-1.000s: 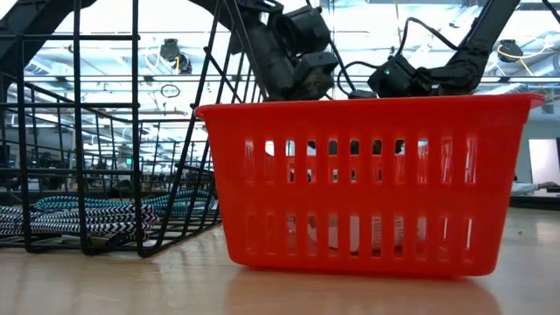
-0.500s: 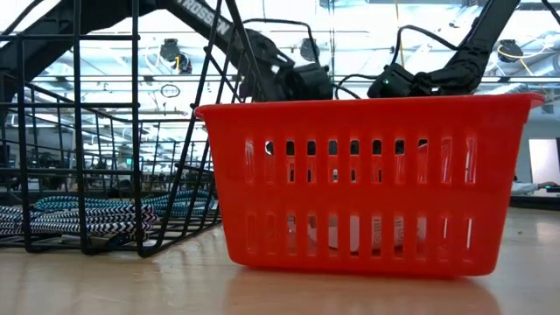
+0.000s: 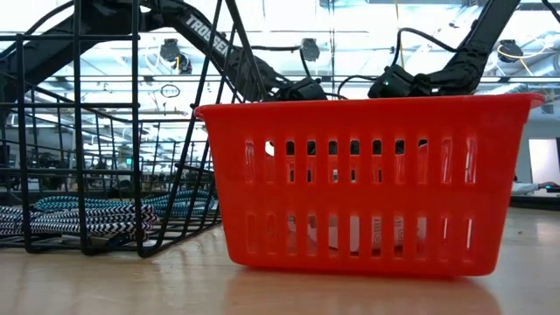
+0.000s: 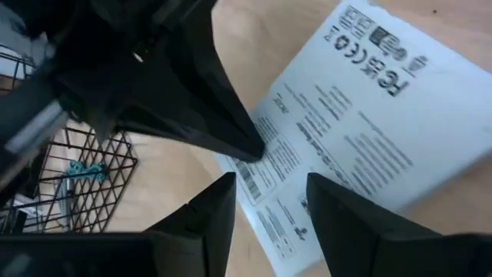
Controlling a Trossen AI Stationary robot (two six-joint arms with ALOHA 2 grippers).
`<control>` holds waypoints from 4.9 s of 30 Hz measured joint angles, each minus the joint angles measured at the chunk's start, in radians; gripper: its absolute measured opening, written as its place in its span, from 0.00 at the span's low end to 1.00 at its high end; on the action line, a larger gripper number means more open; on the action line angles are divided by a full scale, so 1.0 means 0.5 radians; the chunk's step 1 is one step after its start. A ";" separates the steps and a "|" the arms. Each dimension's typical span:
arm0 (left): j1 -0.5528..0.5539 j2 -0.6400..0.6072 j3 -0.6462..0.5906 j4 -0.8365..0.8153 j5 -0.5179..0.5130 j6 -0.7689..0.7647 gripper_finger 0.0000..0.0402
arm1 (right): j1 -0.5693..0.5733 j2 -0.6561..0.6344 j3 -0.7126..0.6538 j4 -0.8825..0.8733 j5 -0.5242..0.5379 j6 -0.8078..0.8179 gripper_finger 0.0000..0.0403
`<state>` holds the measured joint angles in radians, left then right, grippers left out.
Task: Pick and place items into bin
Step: Put the top card reader box into the orange basket
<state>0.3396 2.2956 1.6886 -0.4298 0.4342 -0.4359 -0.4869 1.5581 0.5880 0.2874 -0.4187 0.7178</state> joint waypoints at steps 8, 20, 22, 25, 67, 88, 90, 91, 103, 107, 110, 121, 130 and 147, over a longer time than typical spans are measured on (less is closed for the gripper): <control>-0.043 -0.173 -0.009 -0.041 -0.123 0.088 0.05 | -0.035 -0.151 0.002 -0.050 0.007 -0.032 0.38; -0.006 -0.212 -0.005 -0.354 -0.514 0.078 0.03 | 0.094 -0.355 0.002 -0.503 0.477 0.091 0.38; 0.008 -0.203 -0.004 -0.328 -0.512 0.080 0.01 | 0.101 -0.326 0.001 -0.534 0.515 0.096 0.38; 0.017 -0.202 -0.004 -0.324 -0.511 0.070 0.01 | 0.101 -0.268 0.002 -0.483 0.526 0.133 0.38; -0.026 -0.098 -0.010 -0.385 -0.341 0.166 0.01 | 0.105 -0.046 0.002 -0.329 0.387 0.154 0.39; -0.030 -0.032 -0.019 -0.352 -0.290 0.081 0.01 | 0.124 -0.041 -0.022 0.203 0.362 0.043 0.39; -0.044 -0.033 -0.020 -0.347 -0.302 0.080 0.01 | 0.124 -0.044 -0.018 0.273 0.370 0.039 0.39; -0.049 -0.032 -0.021 -0.332 -0.298 0.080 0.02 | 0.124 -0.045 -0.014 0.302 0.368 0.038 0.39; -0.058 -0.019 -0.022 -0.215 -0.336 0.045 0.02 | 0.169 -0.043 -0.011 0.460 0.253 0.060 0.39; -0.071 -0.019 -0.022 -0.205 -0.339 0.038 0.05 | 0.184 -0.044 -0.011 0.419 0.248 0.057 0.38; -0.081 -0.019 -0.023 -0.181 -0.349 0.042 0.04 | 0.215 -0.052 -0.005 0.288 0.346 0.015 0.38; -0.084 -0.019 -0.024 -0.171 -0.342 0.045 0.07 | 0.319 -0.055 -0.005 0.124 0.580 -0.139 0.18; -0.086 -0.019 -0.024 -0.166 -0.343 0.044 0.05 | 0.370 -0.102 -0.009 0.077 0.661 -0.155 0.03; -0.107 -0.149 -0.027 -0.168 -0.370 0.117 0.10 | 0.406 -0.441 -0.016 -0.212 0.675 -0.245 0.00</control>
<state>0.2859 2.2213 1.6752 -0.5137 0.2493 -0.3774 -0.2840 1.3376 0.5799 0.1813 -0.0812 0.5953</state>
